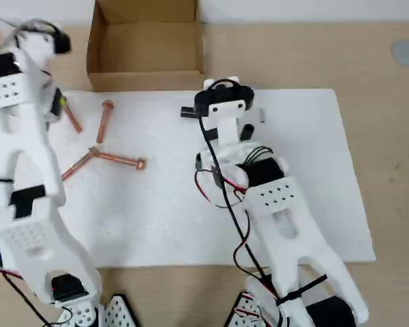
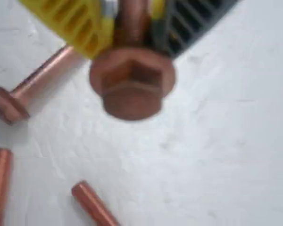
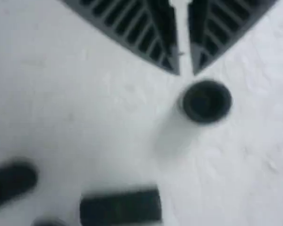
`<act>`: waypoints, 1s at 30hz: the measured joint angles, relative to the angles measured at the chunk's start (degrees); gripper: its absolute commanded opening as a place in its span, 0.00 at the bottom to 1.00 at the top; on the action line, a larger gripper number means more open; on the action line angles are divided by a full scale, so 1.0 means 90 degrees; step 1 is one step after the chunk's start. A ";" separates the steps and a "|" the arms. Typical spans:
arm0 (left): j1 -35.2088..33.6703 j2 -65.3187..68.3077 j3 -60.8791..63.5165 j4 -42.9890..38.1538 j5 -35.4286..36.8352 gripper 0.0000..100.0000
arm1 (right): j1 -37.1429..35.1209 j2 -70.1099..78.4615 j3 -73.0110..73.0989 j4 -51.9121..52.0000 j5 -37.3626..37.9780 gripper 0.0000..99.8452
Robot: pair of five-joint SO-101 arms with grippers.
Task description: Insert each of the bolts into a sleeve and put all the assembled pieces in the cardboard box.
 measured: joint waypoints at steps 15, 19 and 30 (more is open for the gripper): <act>-0.0850 -0.3175 0.1270 0.0137 0.4523 0.01 | 0.0508 0.2579 -0.3155 0.1817 0.3741 0.22; -0.0879 -0.3907 0.2100 -0.0215 0.4601 0.01 | 0.0508 0.4269 -0.5363 0.2940 0.4679 0.22; -0.0879 -0.5919 0.5255 -0.1768 0.4484 0.01 | 0.0498 0.8430 -1.1458 0.5607 0.6046 0.27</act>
